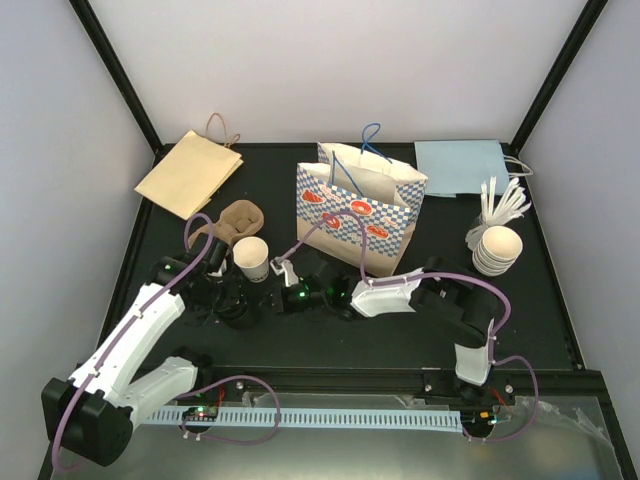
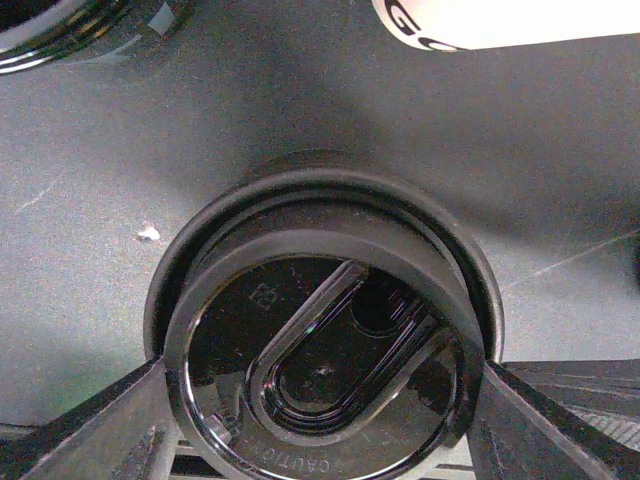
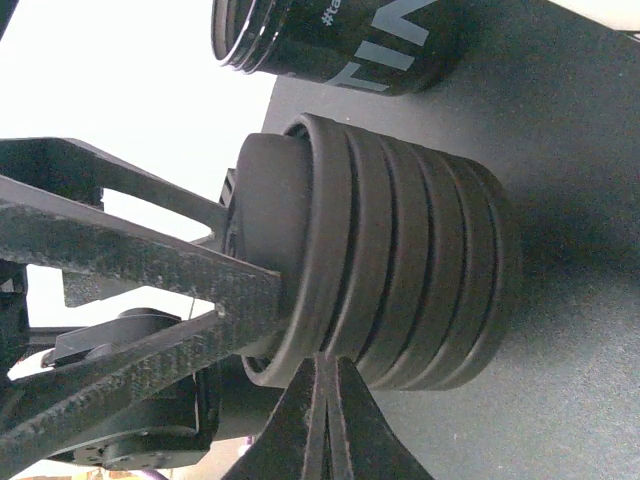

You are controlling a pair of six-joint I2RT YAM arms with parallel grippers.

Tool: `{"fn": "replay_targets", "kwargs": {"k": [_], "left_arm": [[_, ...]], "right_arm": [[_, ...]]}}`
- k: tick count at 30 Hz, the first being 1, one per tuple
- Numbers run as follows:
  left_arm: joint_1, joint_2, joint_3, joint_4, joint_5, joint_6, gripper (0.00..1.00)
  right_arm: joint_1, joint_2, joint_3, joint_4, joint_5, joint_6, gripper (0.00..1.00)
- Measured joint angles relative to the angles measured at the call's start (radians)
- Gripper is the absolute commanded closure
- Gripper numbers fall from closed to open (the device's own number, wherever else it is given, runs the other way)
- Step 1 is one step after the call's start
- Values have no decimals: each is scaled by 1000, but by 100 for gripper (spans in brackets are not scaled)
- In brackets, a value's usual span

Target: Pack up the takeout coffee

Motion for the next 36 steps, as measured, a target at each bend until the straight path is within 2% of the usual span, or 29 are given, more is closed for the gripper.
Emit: {"fn": "replay_targets", "kwargs": {"k": [29,36], "left_arm": [[1,5,-5,23,29,0,35],[2,0,10,11,-4,0,35]], "right_arm": [[-5,69,44,-1,-16,7,99],[-5,47,44,-63,8,-36,99]]}}
